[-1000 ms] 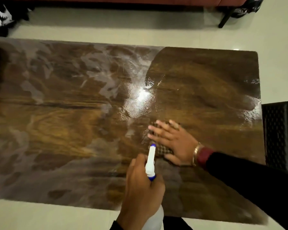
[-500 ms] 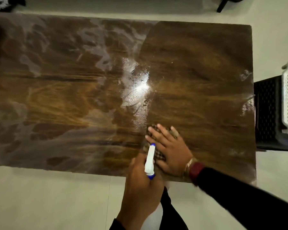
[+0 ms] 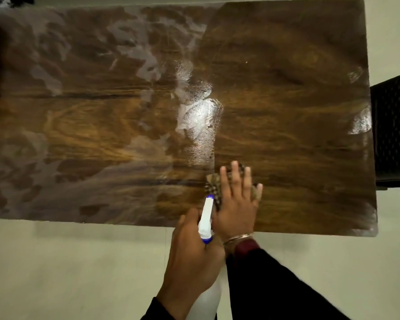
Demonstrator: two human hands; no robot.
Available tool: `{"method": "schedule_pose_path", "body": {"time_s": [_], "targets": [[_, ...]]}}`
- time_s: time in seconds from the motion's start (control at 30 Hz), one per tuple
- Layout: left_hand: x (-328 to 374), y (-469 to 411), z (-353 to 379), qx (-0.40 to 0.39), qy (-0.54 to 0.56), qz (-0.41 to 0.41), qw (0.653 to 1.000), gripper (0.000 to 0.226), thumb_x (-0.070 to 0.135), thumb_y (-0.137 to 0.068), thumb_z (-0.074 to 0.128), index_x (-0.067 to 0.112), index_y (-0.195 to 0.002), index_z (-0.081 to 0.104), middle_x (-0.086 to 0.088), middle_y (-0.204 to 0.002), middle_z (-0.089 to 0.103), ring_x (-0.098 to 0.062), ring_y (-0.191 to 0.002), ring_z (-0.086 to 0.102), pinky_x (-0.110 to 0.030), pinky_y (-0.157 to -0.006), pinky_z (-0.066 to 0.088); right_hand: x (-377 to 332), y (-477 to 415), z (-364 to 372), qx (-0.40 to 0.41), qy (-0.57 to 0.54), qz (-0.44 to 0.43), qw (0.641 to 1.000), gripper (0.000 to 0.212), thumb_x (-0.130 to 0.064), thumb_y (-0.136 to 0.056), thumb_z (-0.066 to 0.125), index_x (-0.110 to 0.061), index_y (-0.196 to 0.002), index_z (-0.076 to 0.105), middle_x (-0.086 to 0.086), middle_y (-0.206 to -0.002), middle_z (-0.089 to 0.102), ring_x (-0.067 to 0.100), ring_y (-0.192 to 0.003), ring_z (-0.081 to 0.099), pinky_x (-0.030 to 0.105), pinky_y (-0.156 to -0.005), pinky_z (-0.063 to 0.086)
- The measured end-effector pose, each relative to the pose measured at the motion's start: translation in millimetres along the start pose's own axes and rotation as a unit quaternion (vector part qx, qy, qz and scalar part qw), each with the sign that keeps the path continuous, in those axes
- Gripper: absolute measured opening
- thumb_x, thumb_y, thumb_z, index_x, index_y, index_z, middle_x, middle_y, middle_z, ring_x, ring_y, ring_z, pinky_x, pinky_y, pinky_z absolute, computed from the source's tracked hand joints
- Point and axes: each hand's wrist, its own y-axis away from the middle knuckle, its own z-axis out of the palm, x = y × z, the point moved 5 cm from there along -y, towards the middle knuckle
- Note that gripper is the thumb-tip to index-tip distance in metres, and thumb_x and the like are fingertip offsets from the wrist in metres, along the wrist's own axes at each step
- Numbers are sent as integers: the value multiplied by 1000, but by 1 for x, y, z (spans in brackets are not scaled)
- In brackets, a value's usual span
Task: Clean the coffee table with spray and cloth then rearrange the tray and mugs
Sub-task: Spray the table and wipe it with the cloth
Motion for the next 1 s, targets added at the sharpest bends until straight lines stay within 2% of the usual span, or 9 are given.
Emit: {"method": "schedule_pose_path", "body": {"time_s": [0.13, 0.23, 0.37, 0.5, 0.6, 0.7, 0.77, 0.87, 1.0], "targets": [[3, 1, -8, -13, -43, 32, 998, 39, 41, -99, 54, 29, -136, 55, 11, -130, 63, -9, -120, 60, -23, -96, 53, -68, 29, -2, 38, 11, -73, 997, 101, -41, -90, 49, -7, -163, -13, 8, -170, 6, 32, -156, 11, 47, -118, 38], [-3, -1, -21, 1, -31, 13, 999, 34, 23, -94, 65, 43, -120, 56, 18, -113, 65, 4, -109, 59, -10, -88, 50, -61, 32, -9, 36, -31, -79, 996, 76, -40, -101, 30, -12, -165, -1, 3, -166, 25, 23, -149, 42, 50, -105, 53], [-24, -7, -40, 18, -27, -46, 998, 47, 3, -84, 71, 43, -85, 47, 7, -93, 61, -13, -85, 60, -11, -66, 43, -2, 14, -1, -43, -24, 27, 998, 90, -49, -80, 45, -20, -163, 28, 5, -173, 16, 31, -160, 15, 69, -121, 18], [-28, -16, -60, 11, 2, -68, 998, 47, 2, -85, 73, 39, -83, 43, 15, -87, 54, -12, -79, 57, -6, -60, 40, 2, -30, -15, 22, -59, 213, 975, 83, -49, -89, 47, -16, -163, 27, 7, -173, 15, 36, -159, 11, 71, -120, 16], [-19, -21, -73, 28, 6, -33, 999, 32, 5, -86, 69, 31, -85, 50, 7, -80, 56, -15, -75, 58, -14, -61, 44, -72, -34, 3, 11, -48, 110, 993, 79, -43, -89, 41, -16, -162, 30, 11, -172, 18, 40, -158, 18, 68, -121, 18], [-4, -31, -86, 33, -1, -1, 999, 31, 17, -90, 67, 28, -118, 58, 14, -110, 66, -2, -100, 61, -25, -89, 52, -130, -8, 37, -13, -34, -32, 999, 68, -31, -97, 42, -18, -161, 25, 7, -175, 1, 33, -154, 25, 61, -111, 44], [5, -37, -95, 35, -6, 2, 999, 38, 20, -92, 66, 31, -125, 54, 19, -115, 63, -5, -110, 60, -16, -94, 50, -135, 3, 41, -32, -41, -57, 997, 71, -33, -96, 46, -19, -161, 21, 5, -175, 3, 30, -154, 26, 60, -110, 45], [7, -47, -107, 21, 3, 3, 1000, 23, 8, -86, 67, 23, -91, 51, 2, -83, 55, -15, -73, 55, -13, -61, 44, -99, -9, 20, -22, -27, -6, 999, 78, -41, -87, 37, -16, -160, 35, 9, -170, 27, 34, -155, 30, 68, -116, 32], [6, -58, -115, 10, -17, 8, 1000, 18, 6, -81, 63, 18, -89, 52, -5, -85, 55, -19, -73, 54, -22, -62, 41, -30, -63, -6, -6, -58, 164, 985, 90, -51, -82, 39, -14, -163, 26, 9, -173, 15, 34, -159, 11, 70, -121, 15]]}}
